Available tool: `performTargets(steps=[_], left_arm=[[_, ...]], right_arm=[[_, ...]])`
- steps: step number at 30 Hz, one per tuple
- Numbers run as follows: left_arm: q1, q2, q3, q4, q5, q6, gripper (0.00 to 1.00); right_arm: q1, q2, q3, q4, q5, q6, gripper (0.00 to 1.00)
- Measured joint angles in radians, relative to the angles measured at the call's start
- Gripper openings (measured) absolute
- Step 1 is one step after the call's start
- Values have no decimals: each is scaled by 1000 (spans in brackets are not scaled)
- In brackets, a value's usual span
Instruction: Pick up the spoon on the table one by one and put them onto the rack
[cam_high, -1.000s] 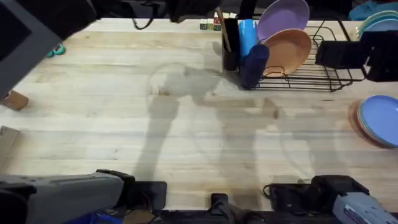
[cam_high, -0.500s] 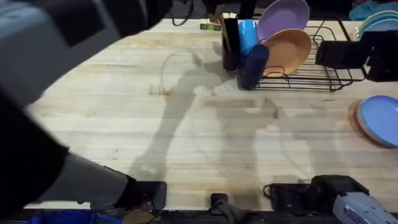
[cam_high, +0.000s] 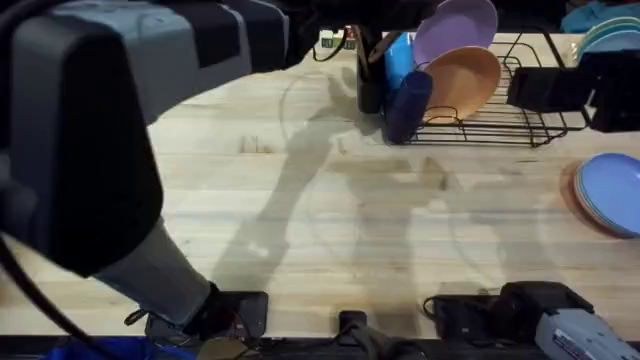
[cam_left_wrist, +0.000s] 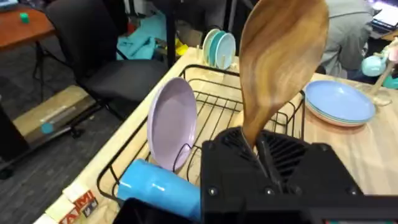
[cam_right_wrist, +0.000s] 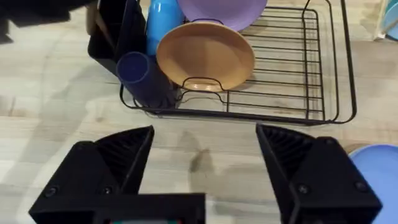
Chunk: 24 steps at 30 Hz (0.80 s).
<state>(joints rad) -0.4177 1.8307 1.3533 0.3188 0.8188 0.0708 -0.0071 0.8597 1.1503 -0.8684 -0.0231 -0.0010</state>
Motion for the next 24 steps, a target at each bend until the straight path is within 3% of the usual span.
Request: performTargets(steps=[13,24], left_arm=[[-10,41,-1,-63,-1,-4,43],[-9,54,-1,-261,-20,50,43]], right_arm=[[0,0,0,17,0,-6,992],[0,0,0,18,0,-6,992]])
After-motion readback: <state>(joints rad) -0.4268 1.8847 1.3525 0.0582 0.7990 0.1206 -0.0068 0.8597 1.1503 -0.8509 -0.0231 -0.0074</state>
